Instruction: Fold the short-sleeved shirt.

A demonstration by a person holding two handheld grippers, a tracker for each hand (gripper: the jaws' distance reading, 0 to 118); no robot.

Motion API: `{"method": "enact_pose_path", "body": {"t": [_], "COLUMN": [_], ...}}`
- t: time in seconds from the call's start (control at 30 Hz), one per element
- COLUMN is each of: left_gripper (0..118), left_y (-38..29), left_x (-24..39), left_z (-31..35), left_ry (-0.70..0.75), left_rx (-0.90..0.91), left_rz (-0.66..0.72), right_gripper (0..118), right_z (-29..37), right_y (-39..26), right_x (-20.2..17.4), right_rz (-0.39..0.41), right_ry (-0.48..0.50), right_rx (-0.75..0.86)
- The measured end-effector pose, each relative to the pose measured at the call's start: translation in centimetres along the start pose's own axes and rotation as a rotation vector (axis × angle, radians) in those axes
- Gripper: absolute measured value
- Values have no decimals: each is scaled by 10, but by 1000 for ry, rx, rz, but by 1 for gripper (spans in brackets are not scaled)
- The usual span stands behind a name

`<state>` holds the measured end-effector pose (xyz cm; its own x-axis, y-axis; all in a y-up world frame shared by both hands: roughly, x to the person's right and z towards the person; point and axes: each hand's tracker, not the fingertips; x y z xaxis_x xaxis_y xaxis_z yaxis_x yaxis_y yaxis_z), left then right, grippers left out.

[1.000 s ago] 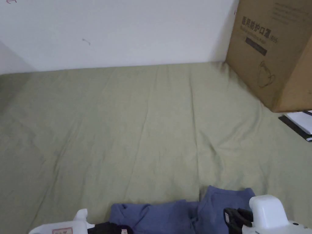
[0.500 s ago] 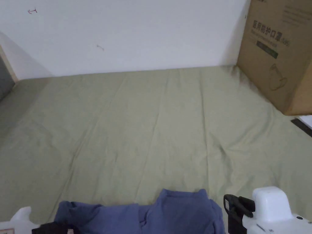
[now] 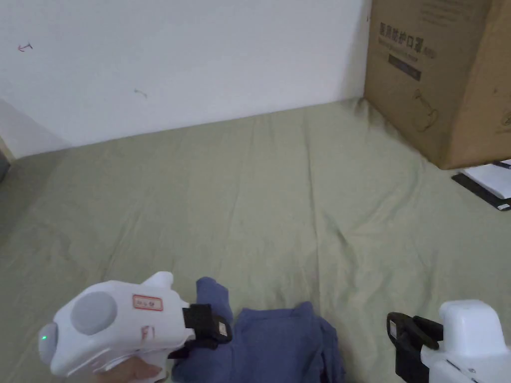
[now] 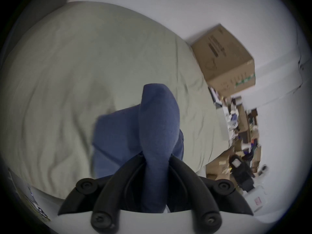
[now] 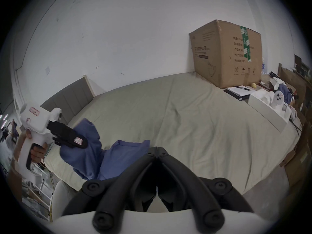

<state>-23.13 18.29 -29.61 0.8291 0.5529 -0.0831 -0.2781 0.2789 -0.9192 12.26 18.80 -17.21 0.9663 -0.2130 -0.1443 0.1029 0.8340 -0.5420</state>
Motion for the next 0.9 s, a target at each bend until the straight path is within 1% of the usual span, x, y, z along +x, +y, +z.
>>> {"method": "enact_pose_path", "body": {"t": [0.1, 0.13, 0.17, 0.2, 0.23, 0.27, 0.3, 0.33, 0.37, 0.4, 0.43, 0.5, 0.53, 0.57, 0.6, 0.7, 0.73, 0.8, 0.87, 0.9], "left_gripper": [9, 14, 14, 17, 25, 46, 74, 104, 114, 115, 115, 114, 112, 108, 99, 31, 16, 15, 15, 15], "left_y": [-2, -4, -7, -10, -12, -16, -17, -18, -19, -28, -27, -22, -16, -14, -13, -13, -14, -14, -22, -27], "left_x": [27, 35, 41, 47, 50, 56, 58, 60, 60, 73, 71, 65, 46, 39, 32, 20, 17, 8, 11, 15], "left_z": [-53, -68, -81, -93, -100, -108, -112, -112, -108, -92, -86, -71, -74, -66, -60, -51, -54, -70, -85, -95], "left_ry": [21, 24, 30, 32, 8, -27, -69, -82, -75, -83, -83, -23, 14, 46, 74, 96, 110, 100, -1, -41], "left_rx": [-70, -100, -124, -148, -164, -186, -214, -223, -207, -184, -163, -131, -105, -69, -43, -25, -32, -49, -83, -110], "left_rz": [-65, -59, -63, -102, -109, -97, -93, -84, -81, -83, -96, -121, -113, -101, -90, -66, -59, -60, -57, -29], "right_gripper": [0, 0, 0, 0, 0, 0, 0, 0, 0, 0, 0, 0, 0, 0, 0, 0, 0, 0, 0, 0], "right_z": [6, 8, 10, 11, 12, 12, 12, 12, 11, 12, 11, 10, 9, 7, 5, -1, -2, -4, -5, -5], "right_y": [-3, -4, -5, -6, -8, -9, -10, -11, -12, -13, -14, -15, -16, -17, -18, -21, -21, -22, -22, -22], "right_x": [16, 20, 24, 28, 30, 32, 35, 36, 36, 37, 37, 36, 35, 34, 32, 28, 27, 24, 24, 24], "right_rz": [-28, -35, -40, -45, -50, -55, -60, -65, -68, -69, -69, -71, -70, -69, -69, -71, -69, -62, -59, -57], "right_ry": [-31, -40, -46, -54, -63, -68, -72, -76, -79, -80, -80, -76, -73, -70, -68, -51, -47, -38, -31, -30], "right_rx": [-1, -3, -5, -6, -8, -9, -14, -18, -22, -26, -27, -35, -39, -43, -46, -57, -61, -67, -72, -77]}}
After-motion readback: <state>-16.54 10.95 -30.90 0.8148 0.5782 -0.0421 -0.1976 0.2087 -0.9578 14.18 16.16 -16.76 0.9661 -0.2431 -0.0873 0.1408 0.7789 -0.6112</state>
